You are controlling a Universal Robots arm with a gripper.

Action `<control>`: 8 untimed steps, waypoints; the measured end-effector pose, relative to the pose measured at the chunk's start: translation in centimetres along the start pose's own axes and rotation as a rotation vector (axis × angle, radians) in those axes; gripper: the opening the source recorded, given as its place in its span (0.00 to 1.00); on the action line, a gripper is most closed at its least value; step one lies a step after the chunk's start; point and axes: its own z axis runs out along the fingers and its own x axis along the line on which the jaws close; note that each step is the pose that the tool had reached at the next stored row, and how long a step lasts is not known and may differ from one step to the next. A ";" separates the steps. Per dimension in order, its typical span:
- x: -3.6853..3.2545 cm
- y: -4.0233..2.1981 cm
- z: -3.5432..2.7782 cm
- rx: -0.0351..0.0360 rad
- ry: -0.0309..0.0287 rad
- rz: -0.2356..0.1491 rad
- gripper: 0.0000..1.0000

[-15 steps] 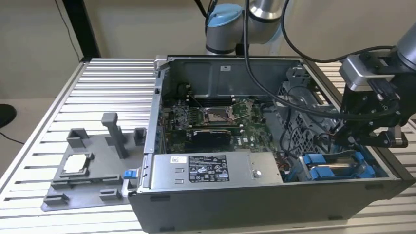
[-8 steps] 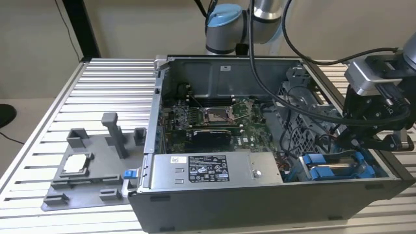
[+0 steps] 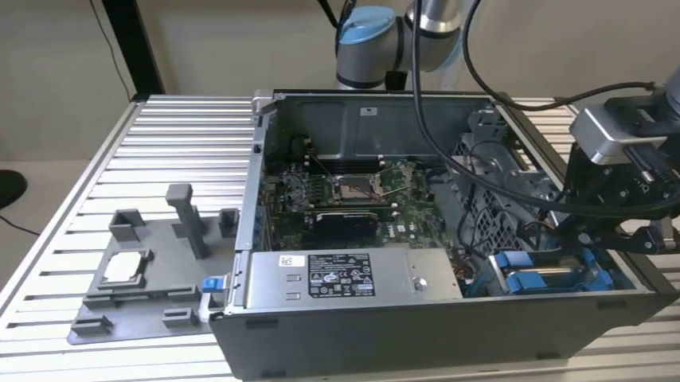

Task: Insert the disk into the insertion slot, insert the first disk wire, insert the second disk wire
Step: 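Insert the first disk wire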

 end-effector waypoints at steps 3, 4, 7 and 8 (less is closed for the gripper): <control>0.10 -0.04 0.19 -0.0001 0.0028 -0.001 0.00; 0.12 -0.04 0.29 -0.0001 0.0032 -0.001 0.00; 0.17 -0.07 0.55 0.0008 0.0038 0.000 0.00; 0.17 -0.11 0.59 0.0011 0.0039 0.002 0.00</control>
